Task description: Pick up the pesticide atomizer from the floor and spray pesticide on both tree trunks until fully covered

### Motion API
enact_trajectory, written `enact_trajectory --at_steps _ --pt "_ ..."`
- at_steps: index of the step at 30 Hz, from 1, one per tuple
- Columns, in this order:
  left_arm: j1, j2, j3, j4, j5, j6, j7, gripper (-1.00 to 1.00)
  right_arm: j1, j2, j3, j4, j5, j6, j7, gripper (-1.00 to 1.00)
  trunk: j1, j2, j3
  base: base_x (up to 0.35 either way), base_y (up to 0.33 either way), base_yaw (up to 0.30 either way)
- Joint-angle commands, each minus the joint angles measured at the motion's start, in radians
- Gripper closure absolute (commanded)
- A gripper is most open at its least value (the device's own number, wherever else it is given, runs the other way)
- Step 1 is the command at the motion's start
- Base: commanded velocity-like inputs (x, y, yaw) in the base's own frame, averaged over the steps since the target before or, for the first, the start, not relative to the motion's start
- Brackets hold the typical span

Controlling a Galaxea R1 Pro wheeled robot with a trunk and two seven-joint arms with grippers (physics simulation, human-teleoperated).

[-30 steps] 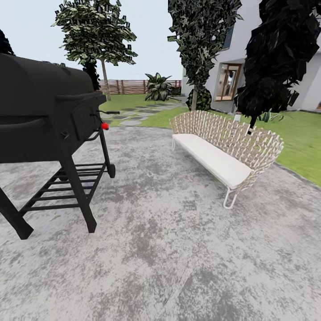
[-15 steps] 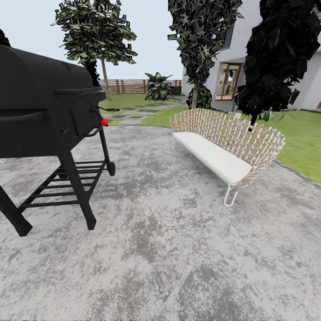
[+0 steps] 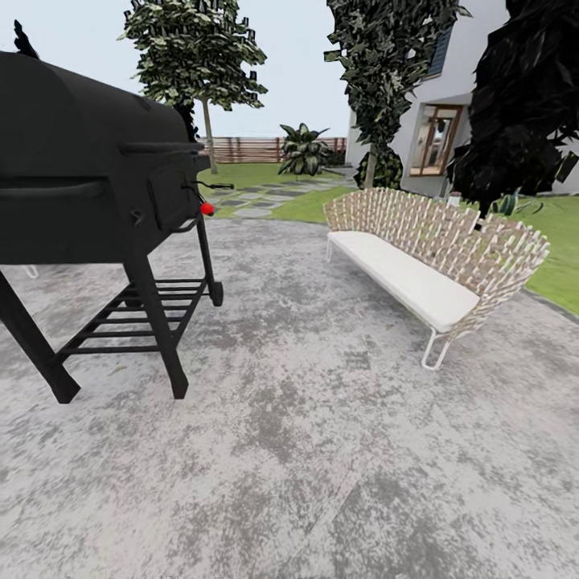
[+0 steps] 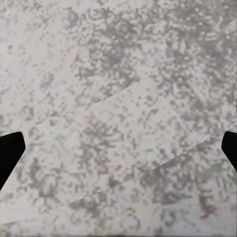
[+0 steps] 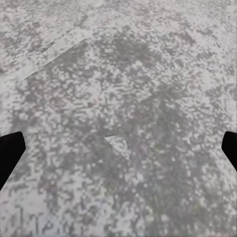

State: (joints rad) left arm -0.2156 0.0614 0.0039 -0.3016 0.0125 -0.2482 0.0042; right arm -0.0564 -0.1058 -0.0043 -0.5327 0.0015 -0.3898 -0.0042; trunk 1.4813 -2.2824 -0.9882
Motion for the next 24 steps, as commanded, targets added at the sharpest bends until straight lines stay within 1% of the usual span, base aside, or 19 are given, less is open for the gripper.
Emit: enact_trajectory --at_steps 1,7,24 --pt "-0.001 0.000 0.000 0.001 0.001 -0.003 0.000 -1.00 0.000 0.000 0.000 0.000 0.000 -0.003 0.000 -1.00 0.004 -0.008 -0.005 0.000 0.000 0.160" --pt "-0.001 0.000 0.000 0.001 0.001 -0.003 0.000 -1.00 0.000 0.000 0.000 0.000 0.001 -0.003 0.000 -1.00 0.027 -0.050 -0.033 0.000 0.000 0.085" --pt "-0.001 0.000 0.001 0.001 0.001 -0.003 0.000 -1.00 0.000 0.000 0.000 0.000 0.000 -0.003 0.000 -1.00 0.092 -0.169 -0.113 0.000 0.000 0.003"
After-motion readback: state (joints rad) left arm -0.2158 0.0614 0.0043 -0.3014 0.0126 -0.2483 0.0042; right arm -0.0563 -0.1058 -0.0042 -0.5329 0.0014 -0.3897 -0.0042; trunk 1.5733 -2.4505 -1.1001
